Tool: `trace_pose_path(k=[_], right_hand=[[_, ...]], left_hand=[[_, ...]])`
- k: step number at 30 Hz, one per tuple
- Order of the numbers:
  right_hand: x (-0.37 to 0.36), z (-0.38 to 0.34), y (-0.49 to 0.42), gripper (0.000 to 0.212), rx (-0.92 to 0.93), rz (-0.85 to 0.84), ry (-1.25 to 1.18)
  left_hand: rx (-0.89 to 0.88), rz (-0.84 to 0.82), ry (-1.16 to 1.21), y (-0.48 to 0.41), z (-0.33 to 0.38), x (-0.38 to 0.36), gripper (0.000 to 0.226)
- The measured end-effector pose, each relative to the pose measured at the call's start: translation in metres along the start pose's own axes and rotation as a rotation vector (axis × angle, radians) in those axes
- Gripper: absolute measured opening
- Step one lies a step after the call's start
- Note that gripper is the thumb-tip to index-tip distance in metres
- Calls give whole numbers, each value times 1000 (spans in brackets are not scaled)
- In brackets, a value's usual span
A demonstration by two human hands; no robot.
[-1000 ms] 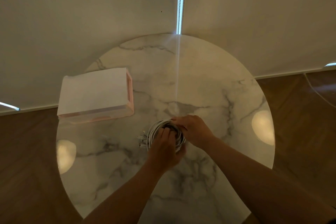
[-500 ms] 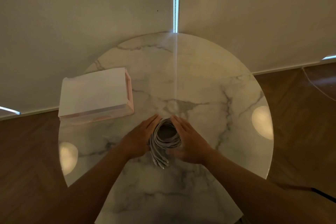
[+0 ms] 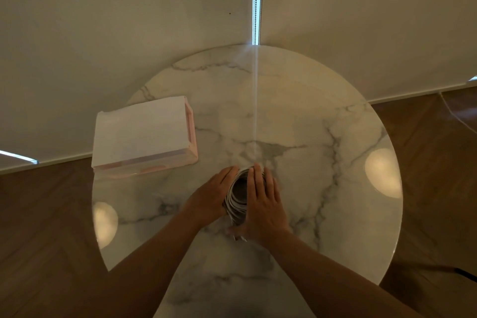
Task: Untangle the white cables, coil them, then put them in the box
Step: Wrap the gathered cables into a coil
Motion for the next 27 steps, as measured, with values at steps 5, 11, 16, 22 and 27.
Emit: trace_pose_path(k=[5,11,16,22,27], right_hand=[[2,6,-2,140,-4,9,-48],[14,38,-15,116,224,13,-84],[24,48,-22,118,340,-44,-41],[26,58,-28,121,368,-29,79],[22,61,-26,122,317,-63,55]], left_hand=[[-29,-14,40,0,-1,0,93],[-22,-18,82,7,2,-7,112],[5,141,-40,15,16,-13,109],[37,249,-178,17,25,-16,97],[82,317,-160,21,28,-24,97]])
Point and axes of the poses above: each hand's wrist, its own y-axis away from the middle knuckle, its own x-axis out of the back of the hand, z = x × y, the point moved 5 cm from there along -y, towards the middle knuckle, and after that the axes turned 13 degrees about y, right-handed, at the moved point
